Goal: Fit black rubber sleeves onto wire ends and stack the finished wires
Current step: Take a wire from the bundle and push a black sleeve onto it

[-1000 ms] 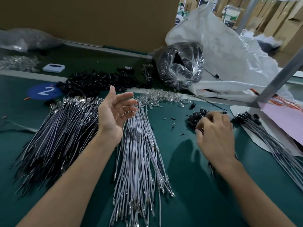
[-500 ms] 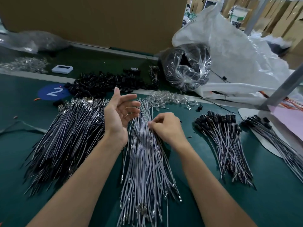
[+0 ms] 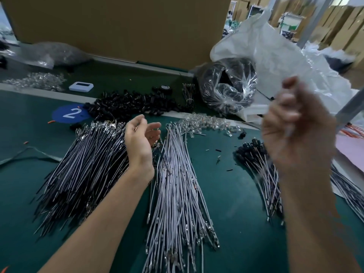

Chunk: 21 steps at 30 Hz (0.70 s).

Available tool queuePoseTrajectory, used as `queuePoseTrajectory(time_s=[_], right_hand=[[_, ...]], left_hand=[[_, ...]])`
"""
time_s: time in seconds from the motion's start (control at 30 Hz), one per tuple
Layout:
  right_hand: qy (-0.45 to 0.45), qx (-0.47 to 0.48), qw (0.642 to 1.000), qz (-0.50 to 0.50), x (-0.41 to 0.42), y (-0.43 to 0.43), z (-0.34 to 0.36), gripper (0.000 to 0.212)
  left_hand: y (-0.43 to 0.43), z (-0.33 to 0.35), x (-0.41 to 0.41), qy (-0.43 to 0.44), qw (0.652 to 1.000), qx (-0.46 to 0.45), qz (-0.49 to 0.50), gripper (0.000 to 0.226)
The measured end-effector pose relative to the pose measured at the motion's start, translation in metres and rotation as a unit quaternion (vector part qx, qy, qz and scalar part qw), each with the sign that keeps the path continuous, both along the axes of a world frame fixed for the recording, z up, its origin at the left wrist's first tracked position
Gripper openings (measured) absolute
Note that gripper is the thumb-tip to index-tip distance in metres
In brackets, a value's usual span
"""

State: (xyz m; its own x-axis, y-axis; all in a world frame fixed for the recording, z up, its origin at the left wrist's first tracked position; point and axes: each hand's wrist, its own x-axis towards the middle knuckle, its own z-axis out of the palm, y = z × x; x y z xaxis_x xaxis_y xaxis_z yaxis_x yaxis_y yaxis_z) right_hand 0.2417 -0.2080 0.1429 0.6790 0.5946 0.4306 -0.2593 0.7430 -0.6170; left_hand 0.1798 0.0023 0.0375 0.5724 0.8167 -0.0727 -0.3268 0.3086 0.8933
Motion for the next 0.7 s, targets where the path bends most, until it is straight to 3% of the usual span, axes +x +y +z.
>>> queuePoseTrajectory(time_s=[0.03, 0.07, 0.13, 0.2, 0.27, 0.37, 0.53, 0.7], right_hand=[[0.007, 0.034, 0.997, 0.074, 0.004, -0.008, 0.005, 0.011], [0.013, 0.027, 0.996, 0.087, 0.007, -0.013, 0.010, 0.012], [0.001, -0.050, 0.999, 0.006, 0.015, -0.015, 0.006, 0.018], [-0.027, -0.162, 0.975, -0.152, 0.022, -0.008, -0.013, 0.020], [-0.037, -0.264, 0.942, -0.205, 0.025, 0.005, -0.038, 0.016], [-0.089, -0.384, 0.894, -0.213, 0.029, 0.017, -0.066, 0.009], [-0.103, -0.392, 0.886, -0.226, 0.028, 0.026, -0.082, 0.011], [-0.115, -0.410, 0.864, -0.269, 0.027, 0.029, -0.090, 0.009]], left_hand=[[0.001, 0.001, 0.000, 0.016, 1.000, 0.027, -0.003, 0.019], [0.002, 0.002, -0.001, 0.045, 0.996, 0.079, -0.003, 0.028], [0.007, 0.003, -0.003, 0.149, 0.956, 0.252, 0.012, 0.043], [0.009, 0.002, -0.006, 0.307, 0.842, 0.442, 0.025, 0.052], [0.007, -0.002, -0.007, 0.413, 0.727, 0.549, 0.004, 0.051], [0.001, -0.005, -0.007, 0.450, 0.670, 0.590, 0.002, 0.034], [0.007, -0.005, -0.009, 0.412, 0.681, 0.605, 0.028, 0.019], [0.005, -0.002, -0.005, 0.227, 0.768, 0.597, 0.049, 0.015]])
